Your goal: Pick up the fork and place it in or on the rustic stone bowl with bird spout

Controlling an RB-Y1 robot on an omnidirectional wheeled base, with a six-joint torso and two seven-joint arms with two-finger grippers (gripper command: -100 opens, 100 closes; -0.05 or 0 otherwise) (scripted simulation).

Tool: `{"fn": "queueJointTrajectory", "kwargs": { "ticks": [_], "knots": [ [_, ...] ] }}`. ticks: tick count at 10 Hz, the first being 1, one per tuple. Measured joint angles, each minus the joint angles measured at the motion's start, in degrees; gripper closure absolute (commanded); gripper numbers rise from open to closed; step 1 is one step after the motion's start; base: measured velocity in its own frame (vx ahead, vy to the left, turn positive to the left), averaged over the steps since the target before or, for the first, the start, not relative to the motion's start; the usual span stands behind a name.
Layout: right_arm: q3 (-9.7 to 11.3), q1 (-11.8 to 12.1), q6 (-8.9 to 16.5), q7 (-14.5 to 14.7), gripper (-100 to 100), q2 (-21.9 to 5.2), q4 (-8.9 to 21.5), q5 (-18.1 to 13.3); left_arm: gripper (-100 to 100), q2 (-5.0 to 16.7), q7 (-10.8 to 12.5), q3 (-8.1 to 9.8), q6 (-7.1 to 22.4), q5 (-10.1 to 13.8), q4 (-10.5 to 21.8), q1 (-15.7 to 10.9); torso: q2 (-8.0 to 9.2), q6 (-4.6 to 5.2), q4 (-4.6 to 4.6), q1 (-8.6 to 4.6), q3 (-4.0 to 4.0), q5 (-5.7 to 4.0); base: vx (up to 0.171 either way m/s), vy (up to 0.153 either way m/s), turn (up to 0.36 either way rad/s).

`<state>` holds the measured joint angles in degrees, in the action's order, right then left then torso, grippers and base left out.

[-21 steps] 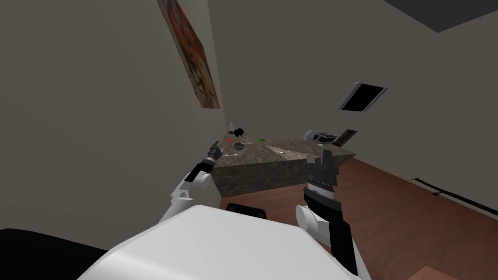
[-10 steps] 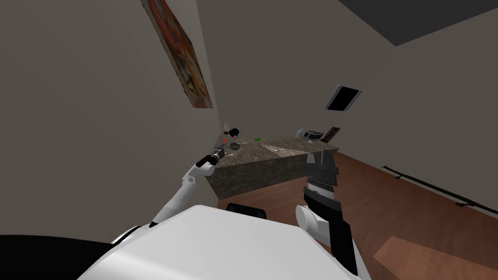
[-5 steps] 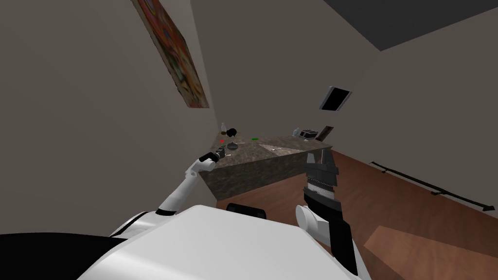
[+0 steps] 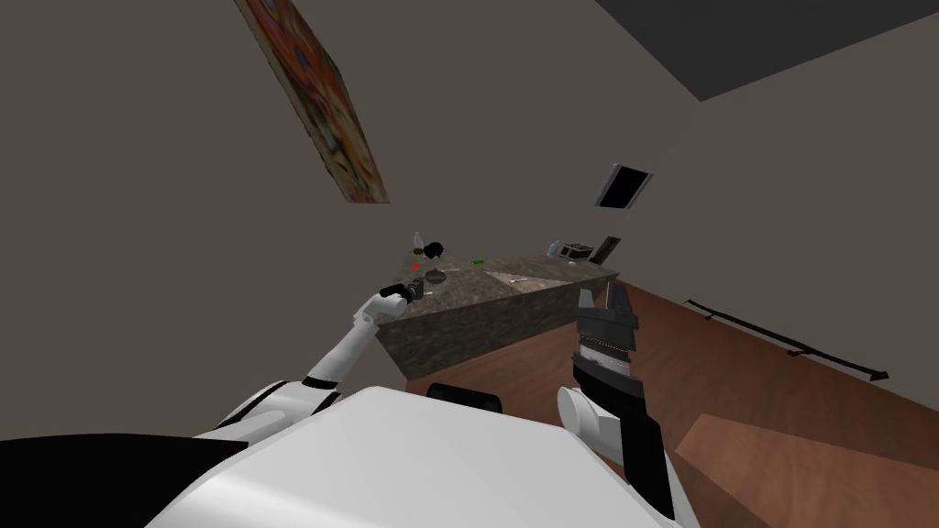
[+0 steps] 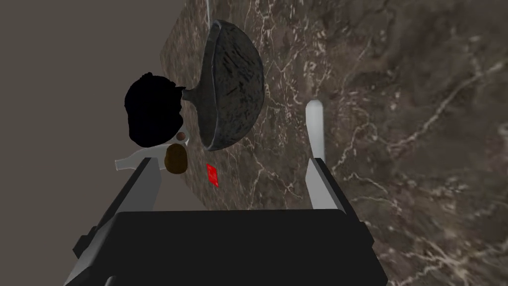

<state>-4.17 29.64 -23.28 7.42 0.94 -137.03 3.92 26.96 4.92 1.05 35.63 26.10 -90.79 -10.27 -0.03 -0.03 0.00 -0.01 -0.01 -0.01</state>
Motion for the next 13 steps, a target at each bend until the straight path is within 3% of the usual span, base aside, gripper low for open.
{"fn": "queueJointTrajectory", "kwargs": {
  "ticks": [4,8,13],
  "knots": [
    [0.0,0.0,0.0,0.0,0,0.0,0.0,0.0,-100,2.8,-1.2,-0.74,6.4,2.7,6.9,-4.8,0.0,-0.01,0.0,0.01,0.0,0.0,0.003,-0.002,-0.058],
    [0.0,0.0,0.0,0.0,0,0.0,0.0,0.0,-100,4.3,-1.7,-1.14,12.1,4.0,10.6,-7.5,0.02,-0.03,0.0,0.01,0.01,0.01,0.003,-0.002,-0.042],
    [0.0,0.0,0.0,0.0,0,0.0,0.0,0.0,-100,7.3,-3.1,-2.16,19.5,6.4,18.1,-13.2,0.0,-0.03,0.0,-0.01,0.0,0.0,0.006,-0.005,-0.04]
  ]
}}
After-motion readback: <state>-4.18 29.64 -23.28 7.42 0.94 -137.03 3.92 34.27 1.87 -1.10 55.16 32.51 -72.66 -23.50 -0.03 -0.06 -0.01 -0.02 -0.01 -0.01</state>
